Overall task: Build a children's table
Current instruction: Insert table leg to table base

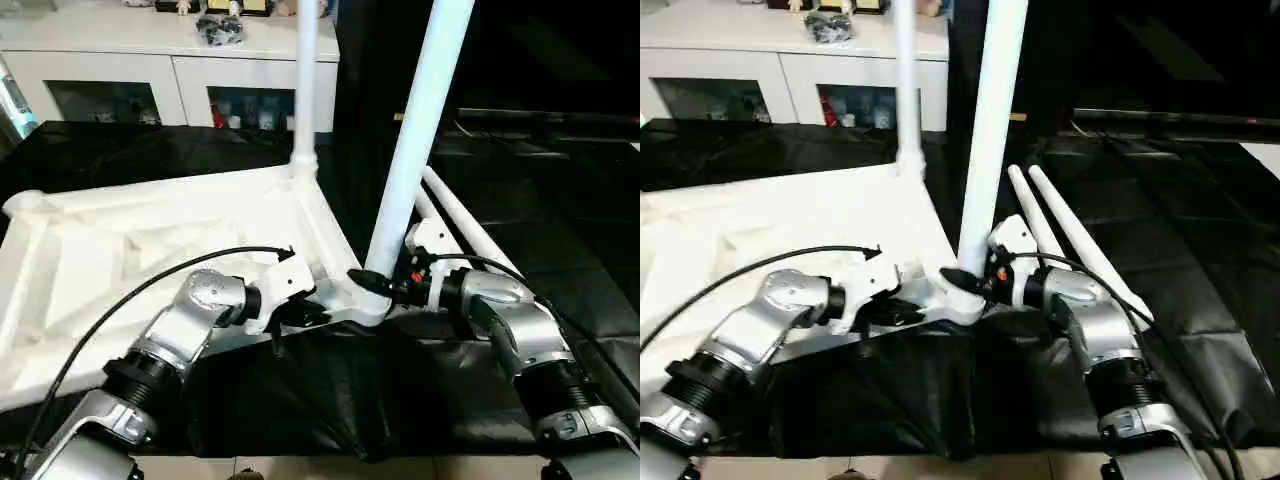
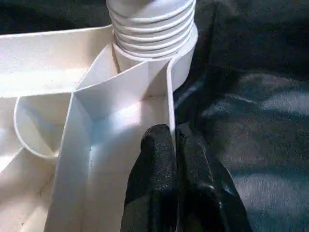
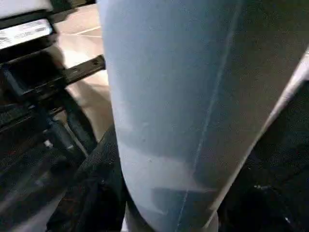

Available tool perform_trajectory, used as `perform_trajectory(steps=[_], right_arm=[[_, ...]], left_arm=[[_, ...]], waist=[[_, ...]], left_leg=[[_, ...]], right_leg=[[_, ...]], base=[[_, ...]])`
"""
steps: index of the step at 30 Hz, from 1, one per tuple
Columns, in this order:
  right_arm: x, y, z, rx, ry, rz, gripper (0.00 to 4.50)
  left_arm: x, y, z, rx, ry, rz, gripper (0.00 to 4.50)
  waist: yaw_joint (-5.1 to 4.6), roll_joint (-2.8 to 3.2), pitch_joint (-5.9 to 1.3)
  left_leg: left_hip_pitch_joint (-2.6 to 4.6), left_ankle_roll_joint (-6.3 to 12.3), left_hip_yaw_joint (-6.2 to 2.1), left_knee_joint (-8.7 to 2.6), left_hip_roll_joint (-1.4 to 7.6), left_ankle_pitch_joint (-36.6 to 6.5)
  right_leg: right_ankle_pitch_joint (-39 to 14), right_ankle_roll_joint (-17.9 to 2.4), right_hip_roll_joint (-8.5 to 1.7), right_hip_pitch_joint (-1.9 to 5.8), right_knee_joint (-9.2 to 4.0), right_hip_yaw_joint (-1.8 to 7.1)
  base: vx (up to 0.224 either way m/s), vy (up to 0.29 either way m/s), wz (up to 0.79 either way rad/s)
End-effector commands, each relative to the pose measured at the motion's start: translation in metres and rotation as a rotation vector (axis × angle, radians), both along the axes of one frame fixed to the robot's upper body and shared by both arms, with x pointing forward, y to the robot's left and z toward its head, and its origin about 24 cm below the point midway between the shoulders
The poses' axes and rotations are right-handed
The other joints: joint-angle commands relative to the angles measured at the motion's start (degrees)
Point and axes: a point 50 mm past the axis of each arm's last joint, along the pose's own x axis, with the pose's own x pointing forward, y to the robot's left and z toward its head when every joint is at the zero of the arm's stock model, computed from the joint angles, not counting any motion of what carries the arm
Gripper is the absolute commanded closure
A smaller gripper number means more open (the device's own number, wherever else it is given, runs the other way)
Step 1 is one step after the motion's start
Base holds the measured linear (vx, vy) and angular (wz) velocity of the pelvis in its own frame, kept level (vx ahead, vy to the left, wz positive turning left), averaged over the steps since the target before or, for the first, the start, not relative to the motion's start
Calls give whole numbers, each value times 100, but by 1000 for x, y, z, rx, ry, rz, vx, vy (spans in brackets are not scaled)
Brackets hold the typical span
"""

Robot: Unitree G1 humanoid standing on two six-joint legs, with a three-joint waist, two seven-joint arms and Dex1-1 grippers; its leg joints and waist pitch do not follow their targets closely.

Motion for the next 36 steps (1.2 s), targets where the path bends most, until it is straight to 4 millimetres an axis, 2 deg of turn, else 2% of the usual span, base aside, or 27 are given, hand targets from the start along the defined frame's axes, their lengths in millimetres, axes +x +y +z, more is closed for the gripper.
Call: perform_trajectory(steps=[1, 7, 11, 12, 13, 16, 18, 21, 23, 27, 30, 32, 35, 36], right_arm=[[-16, -1, -29, -64, 134, 64, 259], [-15, 1, -27, -43, 121, 97, 259], [0, 2, -29, -64, 95, -65, 259], [2, 2, -29, -67, 92, -80, 259], [10, 3, -31, -78, 82, -174, 259], [19, 5, -30, -80, 73, -279, 260], [27, 10, -29, -80, 74, -365, 260], [36, 18, -28, -81, 81, -489, 260], [39, 20, -29, -75, 96, -539, 260], [42, 33, -32, -61, 143, -597, 260], [42, 37, -33, -62, 148, -600, 260], [42, 40, -33, -64, 148, -591, 260], [43, 43, -32, -52, 152, -578, 260], [43, 44, -31, -44, 152, -575, 260]], left_arm=[[3, -10, 21, -2, -75, -107, 450], [5, -4, 24, 6, -81, -69, 450], [8, -2, 25, -10, -80, 39, 450], [9, -2, 25, -11, -79, 46, 450], [11, -3, 26, -19, -70, 116, 450], [14, -5, 30, -30, -70, 214, 450], [18, -10, 34, -47, -72, 317, 450], [24, -18, 37, -53, -88, 466, 450], [26, -21, 38, -48, -106, 515, 450], [28, -32, 35, -31, -135, 596, 450], [28, -33, 34, -24, -133, 612, 450], [27, -33, 35, -17, -139, 605, 450], [27, -33, 35, -11, -148, 584, 450], [27, -33, 35, -9, -150, 575, 450]], waist=[[-20, -6, -332], [-11, -9, -312], [-48, -3, -282], [-58, -14, -265], [-86, -21, -261], [-166, -17, -249], [-214, -27, -247], [-265, -35, -255], [-269, -58, -268], [-254, -51, -306], [-250, -49, -321], [-253, -42, -310], [-265, -42, -287], [-269, -25, -289]], left_leg=[[110, -20, -137, -444, 376, -1832], [116, -62, -144, -455, 382, -1972], [133, -166, -159, -466, 373, -2190], [142, -200, -166, -464, 365, -2295], [125, -261, -184, -470, 369, -2341], [127, -324, -222, -475, 358, -2522], [125, -302, -221, -468, 350, -2528], [125, -287, -194, -449, 340, -2410], [103, -210, -183, -444, 333, -2266], [67, -92, -147, -430, 334, -1773], [55, -8, -130, -414, 333, -1556], [51, 12, -129, -421, 332, -1545], [58, -28, -134, -435, 329, -1774], [67, -65, -143, -438, 334, -1873]], right_leg=[[-1832, -1014, -526, 154, -416, 350], [-2011, -1026, -545, 144, -422, 355], [-2302, -1043, -554, 116, -445, 352], [-2565, -993, -569, 102, -475, 350], [-2755, -937, -585, 120, -470, 341], [-3063, -831, -581, 105, -518, 311], [-2967, -838, -565, 97, -530, 314], [-2665, -968, -547, 84, -507, 327], [-2503, -974, -541, 105, -504, 332], [-1661, -1142, -505, 145, -410, 342], [-1306, -1209, -501, 162, -370, 342], [-1256, -1232, -495, 165, -368, 338], [-1587, -1177, -502, 162, -406, 337], [-1744, -1139, -511, 154, -421, 337]], base=[[0, 0, 0], [0, 0, 0], [0, 0, 0], [0, 0, 0], [0, 0, 0], [0, 0, 0], [0, 0, 0], [0, 0, 0], [0, 0, 0], [0, 0, 0], [0, 0, 0], [0, 0, 0], [0, 0, 0], [0, 0, 0]])
